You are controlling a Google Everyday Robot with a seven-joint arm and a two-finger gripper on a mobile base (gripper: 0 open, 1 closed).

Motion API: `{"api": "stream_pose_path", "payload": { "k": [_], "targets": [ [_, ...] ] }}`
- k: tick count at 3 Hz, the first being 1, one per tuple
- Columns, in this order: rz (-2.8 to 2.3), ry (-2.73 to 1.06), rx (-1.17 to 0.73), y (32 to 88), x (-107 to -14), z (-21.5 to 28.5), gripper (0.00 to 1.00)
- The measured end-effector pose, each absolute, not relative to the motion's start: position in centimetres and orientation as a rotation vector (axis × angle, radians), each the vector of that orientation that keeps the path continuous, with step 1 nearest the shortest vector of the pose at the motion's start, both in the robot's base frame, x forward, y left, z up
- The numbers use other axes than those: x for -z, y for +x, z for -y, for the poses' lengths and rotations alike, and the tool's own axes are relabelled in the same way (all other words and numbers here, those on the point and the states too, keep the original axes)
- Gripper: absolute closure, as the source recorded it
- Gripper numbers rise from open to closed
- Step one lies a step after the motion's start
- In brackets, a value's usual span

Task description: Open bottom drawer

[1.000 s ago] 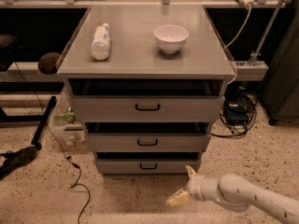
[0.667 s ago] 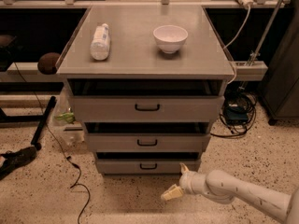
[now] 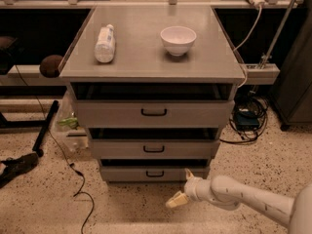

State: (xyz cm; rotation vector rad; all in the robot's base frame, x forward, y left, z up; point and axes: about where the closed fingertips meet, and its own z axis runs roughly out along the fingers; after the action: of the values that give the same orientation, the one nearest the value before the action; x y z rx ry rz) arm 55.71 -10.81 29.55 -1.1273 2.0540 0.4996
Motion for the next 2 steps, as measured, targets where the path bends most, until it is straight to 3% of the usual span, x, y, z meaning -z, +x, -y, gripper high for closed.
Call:
{"api": "stream_pose_path", "payload": {
  "k": [2],
  "targets": [
    [-1.97, -1.212, -0.478, 60.0, -27.3, 9.0, 0.0]
  ]
}}
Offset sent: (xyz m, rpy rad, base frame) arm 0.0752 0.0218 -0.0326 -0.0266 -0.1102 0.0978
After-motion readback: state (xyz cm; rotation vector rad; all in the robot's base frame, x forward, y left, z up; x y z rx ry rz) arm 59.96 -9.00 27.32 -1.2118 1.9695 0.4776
